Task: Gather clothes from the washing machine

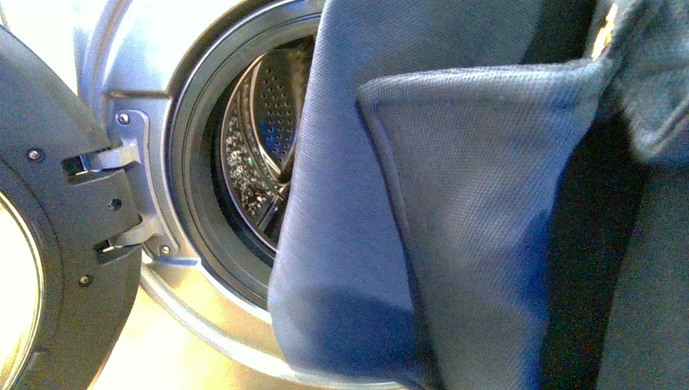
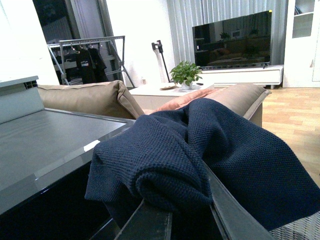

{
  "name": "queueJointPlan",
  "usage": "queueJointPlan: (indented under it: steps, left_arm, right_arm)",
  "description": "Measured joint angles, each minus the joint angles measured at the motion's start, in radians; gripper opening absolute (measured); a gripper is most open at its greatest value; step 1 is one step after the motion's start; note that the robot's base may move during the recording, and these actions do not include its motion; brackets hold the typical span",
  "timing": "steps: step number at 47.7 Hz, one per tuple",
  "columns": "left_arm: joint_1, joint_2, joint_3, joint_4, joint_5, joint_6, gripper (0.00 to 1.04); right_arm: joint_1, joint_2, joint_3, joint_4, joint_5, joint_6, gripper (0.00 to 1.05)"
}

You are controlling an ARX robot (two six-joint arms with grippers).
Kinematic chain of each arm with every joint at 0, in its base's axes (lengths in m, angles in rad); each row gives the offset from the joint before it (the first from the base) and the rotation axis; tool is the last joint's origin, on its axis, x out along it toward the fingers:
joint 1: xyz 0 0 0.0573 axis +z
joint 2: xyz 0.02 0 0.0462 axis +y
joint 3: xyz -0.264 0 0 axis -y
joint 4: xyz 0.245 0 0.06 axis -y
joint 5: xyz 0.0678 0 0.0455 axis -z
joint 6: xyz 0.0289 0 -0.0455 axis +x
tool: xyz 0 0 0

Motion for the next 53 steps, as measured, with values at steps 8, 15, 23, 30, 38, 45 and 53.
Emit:
queueJointPlan:
  steps: [8,15,23,30,38,45,53]
  left_arm:
    - [0.0,0.003,0.0,0.0,0.0,0.0,0.09]
    - [0.0,0.003,0.002,0.0,0.0,-0.002,0.09]
    - [0.001,0.003,0.002,0.0,-0.002,-0.003,0.09]
    - [0.001,0.004,0.002,0.0,-0.002,-0.003,0.09]
    - [0.001,0.004,0.002,0.0,-0.001,-0.003,0.09]
    - [0.001,0.004,0.002,0.0,-0.001,-0.003,0.09]
    - [0.001,0.004,0.002,0.0,-0.001,-0.003,0.09]
  right_arm:
    - [-0.058,0.038,-0.003,0.099,-0.195,0.063,0.97]
    - [-0.266,0.193,0.001,0.497,-0.791,0.38,0.97]
    - [-0.373,0.316,0.047,0.76,-0.954,0.578,0.97]
    - [-0.465,0.438,0.108,1.018,-0.998,0.73,0.97]
    - [-0.462,0.562,0.218,1.163,-0.989,0.796,0.97]
    - [-0.346,0.622,0.304,1.052,-0.953,0.712,0.97]
    - [-0.198,0.684,0.366,0.882,-0.894,0.566,0.97]
